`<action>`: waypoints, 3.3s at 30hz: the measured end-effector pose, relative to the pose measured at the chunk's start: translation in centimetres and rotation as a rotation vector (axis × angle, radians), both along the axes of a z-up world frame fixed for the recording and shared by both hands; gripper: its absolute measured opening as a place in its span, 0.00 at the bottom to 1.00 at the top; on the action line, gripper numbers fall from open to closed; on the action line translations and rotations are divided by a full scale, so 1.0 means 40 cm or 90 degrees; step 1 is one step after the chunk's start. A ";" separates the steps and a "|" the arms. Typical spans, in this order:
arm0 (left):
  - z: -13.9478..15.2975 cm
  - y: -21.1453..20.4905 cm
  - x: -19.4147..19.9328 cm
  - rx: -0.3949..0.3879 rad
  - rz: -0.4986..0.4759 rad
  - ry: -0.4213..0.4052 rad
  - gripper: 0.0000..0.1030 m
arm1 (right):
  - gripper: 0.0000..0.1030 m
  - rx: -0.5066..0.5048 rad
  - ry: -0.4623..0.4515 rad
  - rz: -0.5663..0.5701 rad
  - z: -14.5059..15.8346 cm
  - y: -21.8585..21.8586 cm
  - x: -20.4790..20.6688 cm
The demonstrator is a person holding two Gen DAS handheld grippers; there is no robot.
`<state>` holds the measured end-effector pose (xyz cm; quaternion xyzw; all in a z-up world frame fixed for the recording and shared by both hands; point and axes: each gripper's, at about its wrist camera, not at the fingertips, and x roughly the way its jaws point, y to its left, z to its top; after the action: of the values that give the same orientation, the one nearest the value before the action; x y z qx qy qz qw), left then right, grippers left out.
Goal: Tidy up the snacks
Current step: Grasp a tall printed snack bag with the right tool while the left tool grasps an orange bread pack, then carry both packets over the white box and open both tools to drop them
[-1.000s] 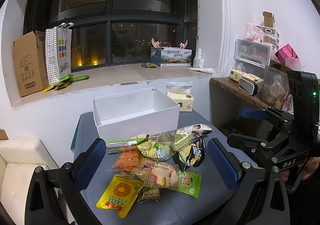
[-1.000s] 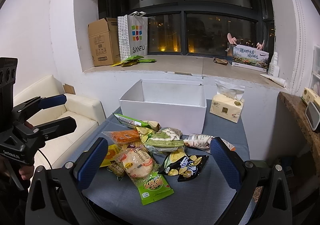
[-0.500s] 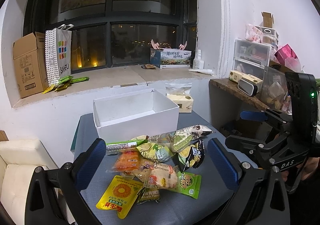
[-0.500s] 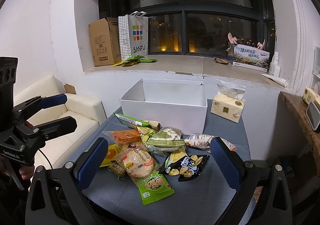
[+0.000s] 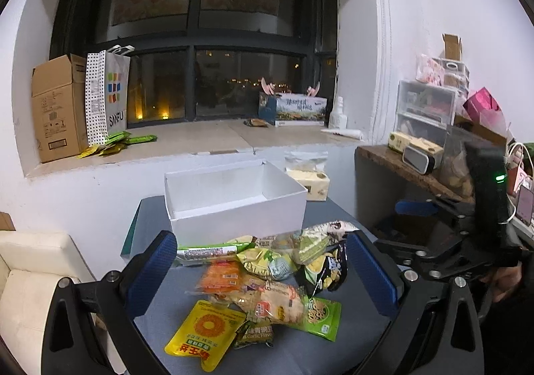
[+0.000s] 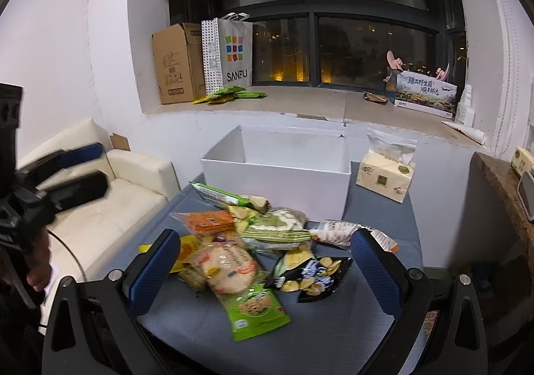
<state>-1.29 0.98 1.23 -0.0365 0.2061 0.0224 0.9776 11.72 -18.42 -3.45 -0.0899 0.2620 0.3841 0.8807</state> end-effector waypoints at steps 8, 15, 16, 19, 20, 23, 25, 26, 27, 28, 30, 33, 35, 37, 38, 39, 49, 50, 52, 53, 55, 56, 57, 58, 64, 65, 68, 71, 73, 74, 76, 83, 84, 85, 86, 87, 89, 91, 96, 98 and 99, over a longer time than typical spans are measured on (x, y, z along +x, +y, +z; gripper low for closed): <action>-0.017 0.007 0.000 -0.010 -0.015 0.019 1.00 | 1.00 -0.034 0.075 0.035 -0.070 0.094 0.142; -0.045 0.041 -0.004 -0.022 -0.007 0.049 1.00 | 0.99 -0.091 0.198 0.015 -0.158 0.235 0.313; -0.049 0.044 -0.005 -0.023 -0.006 0.053 1.00 | 0.93 -0.104 0.224 0.013 -0.179 0.249 0.334; -0.065 0.059 -0.006 -0.029 -0.001 0.064 1.00 | 0.53 -0.148 0.278 0.017 -0.241 0.278 0.370; -0.071 0.064 -0.003 -0.033 0.002 0.070 1.00 | 0.53 -0.154 0.284 0.023 -0.256 0.281 0.370; -0.087 0.073 0.005 -0.041 0.004 0.079 1.00 | 0.38 -0.160 0.268 0.014 -0.273 0.272 0.358; -0.096 0.075 0.010 -0.040 0.005 0.085 1.00 | 0.33 -0.159 0.251 0.025 -0.274 0.263 0.341; -0.101 0.075 0.014 -0.038 0.007 0.089 1.00 | 0.33 -0.155 0.247 0.024 -0.272 0.256 0.336; -0.105 0.075 0.017 -0.037 0.007 0.092 1.00 | 0.33 -0.148 0.246 0.023 -0.268 0.245 0.334; -0.111 0.076 0.022 -0.038 0.005 0.099 1.00 | 0.33 -0.137 0.244 0.021 -0.261 0.232 0.327; -0.124 0.078 0.033 -0.036 0.000 0.110 1.00 | 0.33 -0.115 0.236 0.015 -0.230 0.199 0.309; -0.140 0.092 0.059 -0.038 -0.005 0.128 1.00 | 0.33 -0.058 0.215 0.003 -0.181 0.125 0.273; -0.159 0.103 0.092 -0.040 -0.010 0.147 1.00 | 0.33 -0.006 0.197 -0.007 -0.138 0.065 0.244; -0.180 0.110 0.134 -0.035 -0.012 0.177 1.00 | 0.33 0.038 0.182 -0.011 -0.103 0.016 0.215; -0.192 0.114 0.157 -0.031 -0.012 0.193 1.00 | 0.33 0.059 0.176 -0.015 -0.085 -0.007 0.201; -0.205 0.119 0.184 -0.029 -0.014 0.211 1.00 | 0.33 0.086 0.165 -0.021 -0.066 -0.039 0.179; -0.353 0.158 0.386 -0.025 0.020 0.379 1.00 | 0.33 0.164 0.120 -0.027 0.029 -0.123 0.092; -0.365 0.163 0.395 -0.027 0.018 0.393 1.00 | 0.33 0.163 0.116 -0.024 0.029 -0.124 0.088; -0.383 0.172 0.412 -0.030 0.018 0.417 1.00 | 0.33 0.159 0.115 -0.019 0.022 -0.123 0.088; -0.389 0.177 0.421 -0.032 0.018 0.428 1.00 | 0.33 0.157 0.118 -0.018 0.018 -0.122 0.089; -0.394 0.187 0.437 -0.043 0.019 0.442 1.00 | 0.33 0.156 0.121 -0.018 0.013 -0.124 0.084; -0.396 0.193 0.446 -0.047 0.020 0.451 1.00 | 0.33 0.154 0.122 -0.019 0.010 -0.123 0.082; -0.398 0.198 0.453 -0.048 0.022 0.457 1.00 | 0.33 0.154 0.123 -0.018 0.008 -0.122 0.082; -0.396 0.199 0.460 -0.046 0.022 0.467 1.00 | 0.33 0.154 0.124 -0.016 0.006 -0.120 0.081; -0.412 0.192 0.499 -0.032 0.001 0.499 0.86 | 0.33 0.147 0.128 -0.011 -0.005 -0.106 0.082; -0.413 0.187 0.502 -0.035 -0.006 0.504 0.83 | 0.33 0.144 0.128 -0.012 -0.007 -0.104 0.081; -0.407 0.175 0.497 -0.030 -0.018 0.500 0.73 | 0.33 0.140 0.131 -0.010 -0.012 -0.100 0.082; -0.386 0.162 0.466 -0.011 -0.025 0.479 0.71 | 0.33 0.137 0.131 -0.009 -0.014 -0.097 0.081; -0.370 0.157 0.439 -0.004 -0.022 0.463 0.70 | 0.33 0.137 0.130 -0.006 -0.013 -0.096 0.080; -0.360 0.158 0.424 -0.002 -0.018 0.453 0.70 | 0.33 0.137 0.130 -0.006 -0.013 -0.095 0.080; -0.343 0.157 0.384 -0.003 -0.016 0.428 0.70 | 0.33 0.137 0.132 -0.005 -0.016 -0.092 0.082; -0.270 0.134 0.220 -0.045 -0.013 0.320 0.70 | 0.33 0.134 0.133 0.000 -0.025 -0.079 0.079; -0.252 0.130 0.201 -0.049 -0.013 0.291 0.70 | 0.33 0.135 0.131 0.000 -0.025 -0.076 0.079; -0.236 0.132 0.171 -0.057 -0.015 0.269 0.70 | 0.33 0.135 0.128 0.000 -0.025 -0.073 0.081; -0.211 0.128 0.171 -0.067 -0.013 0.245 0.70 | 0.33 0.136 0.125 -0.002 -0.024 -0.068 0.085; -0.183 0.128 0.167 -0.078 -0.011 0.210 0.70 | 0.33 0.136 0.124 -0.003 -0.022 -0.062 0.088; -0.146 0.140 0.163 -0.088 -0.005 0.165 0.70 | 0.33 0.131 0.119 -0.007 -0.017 -0.042 0.105; -0.100 0.159 0.191 -0.090 0.006 0.123 0.70 | 0.33 0.119 0.098 -0.011 0.000 -0.010 0.129; -0.037 0.218 0.337 -0.107 0.047 0.084 0.70 | 0.33 0.093 0.055 -0.029 0.052 0.074 0.203; -0.026 0.256 0.406 -0.107 0.066 0.088 0.70 | 0.33 0.088 0.040 -0.034 0.077 0.115 0.248; -0.035 0.260 0.450 -0.108 0.072 0.095 0.70 | 0.33 0.084 0.037 -0.039 0.086 0.134 0.273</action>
<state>16.73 11.36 -0.17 -0.1287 0.2769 0.0627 0.9502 22.66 -13.07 0.00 -0.0126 0.2639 0.3761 0.8881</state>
